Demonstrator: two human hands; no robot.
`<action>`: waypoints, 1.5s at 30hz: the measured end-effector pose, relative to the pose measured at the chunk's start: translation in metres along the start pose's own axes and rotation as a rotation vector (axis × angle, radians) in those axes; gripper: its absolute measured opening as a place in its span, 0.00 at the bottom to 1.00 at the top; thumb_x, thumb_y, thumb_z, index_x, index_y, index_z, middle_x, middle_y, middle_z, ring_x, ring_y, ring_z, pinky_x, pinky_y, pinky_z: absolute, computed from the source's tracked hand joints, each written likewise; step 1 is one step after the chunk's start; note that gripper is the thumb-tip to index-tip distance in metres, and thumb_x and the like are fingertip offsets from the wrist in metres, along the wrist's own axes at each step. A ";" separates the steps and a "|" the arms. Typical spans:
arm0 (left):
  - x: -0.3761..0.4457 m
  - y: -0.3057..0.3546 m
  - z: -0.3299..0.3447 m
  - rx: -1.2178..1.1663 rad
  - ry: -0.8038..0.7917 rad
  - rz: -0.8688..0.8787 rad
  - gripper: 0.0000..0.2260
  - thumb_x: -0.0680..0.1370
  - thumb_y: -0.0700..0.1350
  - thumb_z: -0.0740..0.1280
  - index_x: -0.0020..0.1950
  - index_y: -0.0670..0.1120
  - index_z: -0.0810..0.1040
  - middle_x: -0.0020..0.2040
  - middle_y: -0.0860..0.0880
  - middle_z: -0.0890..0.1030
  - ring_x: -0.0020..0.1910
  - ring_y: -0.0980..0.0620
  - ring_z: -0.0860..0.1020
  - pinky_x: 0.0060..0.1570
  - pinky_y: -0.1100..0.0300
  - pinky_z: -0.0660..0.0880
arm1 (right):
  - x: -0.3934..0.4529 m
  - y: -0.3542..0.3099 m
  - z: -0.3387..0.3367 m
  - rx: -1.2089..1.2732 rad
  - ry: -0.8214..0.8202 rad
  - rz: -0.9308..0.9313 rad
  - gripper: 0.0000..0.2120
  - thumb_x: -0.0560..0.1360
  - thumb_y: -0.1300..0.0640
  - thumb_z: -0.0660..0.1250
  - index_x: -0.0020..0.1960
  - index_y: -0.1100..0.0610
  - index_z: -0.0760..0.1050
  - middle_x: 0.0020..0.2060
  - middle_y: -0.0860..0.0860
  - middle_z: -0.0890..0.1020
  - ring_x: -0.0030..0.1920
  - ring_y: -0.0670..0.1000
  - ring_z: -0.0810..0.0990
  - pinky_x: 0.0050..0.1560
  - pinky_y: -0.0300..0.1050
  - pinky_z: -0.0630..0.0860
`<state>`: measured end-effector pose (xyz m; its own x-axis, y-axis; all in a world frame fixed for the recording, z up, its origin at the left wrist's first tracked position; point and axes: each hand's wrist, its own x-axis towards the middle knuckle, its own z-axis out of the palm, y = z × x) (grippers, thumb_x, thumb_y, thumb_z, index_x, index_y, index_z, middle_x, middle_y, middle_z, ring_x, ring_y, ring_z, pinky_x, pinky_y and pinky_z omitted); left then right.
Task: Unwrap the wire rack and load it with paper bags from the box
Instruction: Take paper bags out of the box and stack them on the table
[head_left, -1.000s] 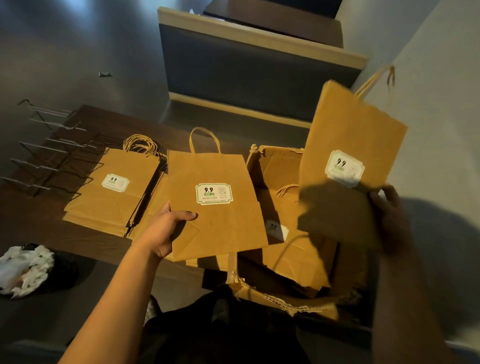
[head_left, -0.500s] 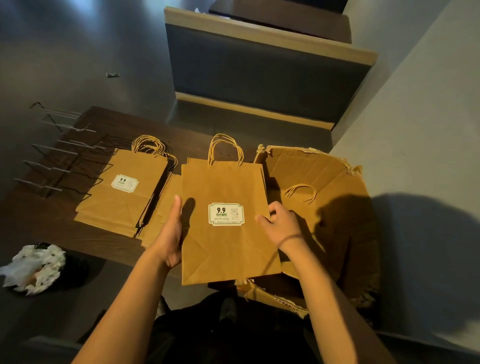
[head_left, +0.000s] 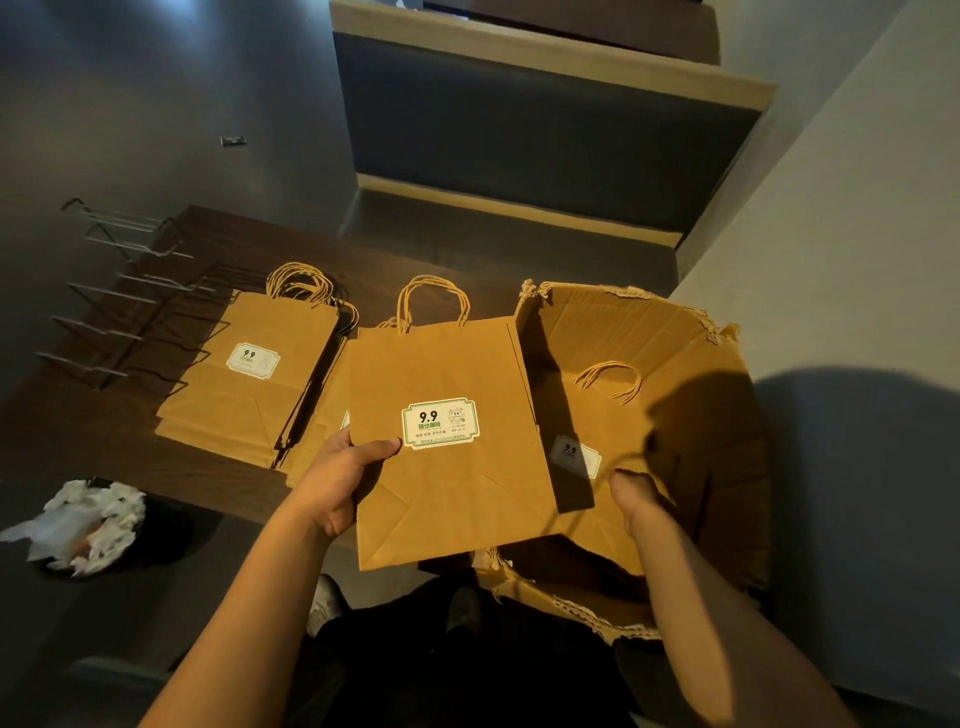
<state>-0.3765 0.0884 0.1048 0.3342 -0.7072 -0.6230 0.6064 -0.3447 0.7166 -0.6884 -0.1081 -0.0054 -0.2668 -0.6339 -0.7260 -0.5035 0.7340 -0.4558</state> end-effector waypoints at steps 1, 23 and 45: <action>0.001 -0.002 -0.002 -0.001 0.006 -0.001 0.14 0.79 0.33 0.67 0.64 0.42 0.78 0.57 0.40 0.85 0.53 0.42 0.85 0.54 0.47 0.79 | 0.003 0.003 0.004 -0.041 0.069 0.011 0.28 0.78 0.56 0.69 0.74 0.62 0.65 0.71 0.60 0.72 0.69 0.64 0.72 0.64 0.54 0.72; 0.011 -0.010 -0.005 0.117 0.022 0.023 0.16 0.80 0.33 0.67 0.67 0.42 0.76 0.60 0.40 0.84 0.59 0.39 0.83 0.57 0.46 0.79 | -0.007 -0.029 -0.040 0.102 -0.204 -0.258 0.26 0.78 0.64 0.70 0.74 0.57 0.68 0.66 0.59 0.78 0.63 0.61 0.77 0.60 0.58 0.76; 0.005 0.018 -0.002 -0.036 -0.059 -0.088 0.15 0.83 0.61 0.59 0.64 0.57 0.78 0.61 0.52 0.83 0.53 0.53 0.83 0.52 0.55 0.78 | -0.178 -0.083 0.016 -0.336 -0.298 -0.512 0.32 0.78 0.50 0.72 0.77 0.53 0.64 0.70 0.54 0.75 0.68 0.57 0.75 0.67 0.55 0.72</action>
<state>-0.3623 0.0799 0.1135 0.2362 -0.7108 -0.6626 0.6574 -0.3853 0.6476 -0.5857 -0.0525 0.1529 0.2867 -0.7518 -0.5938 -0.7469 0.2127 -0.6299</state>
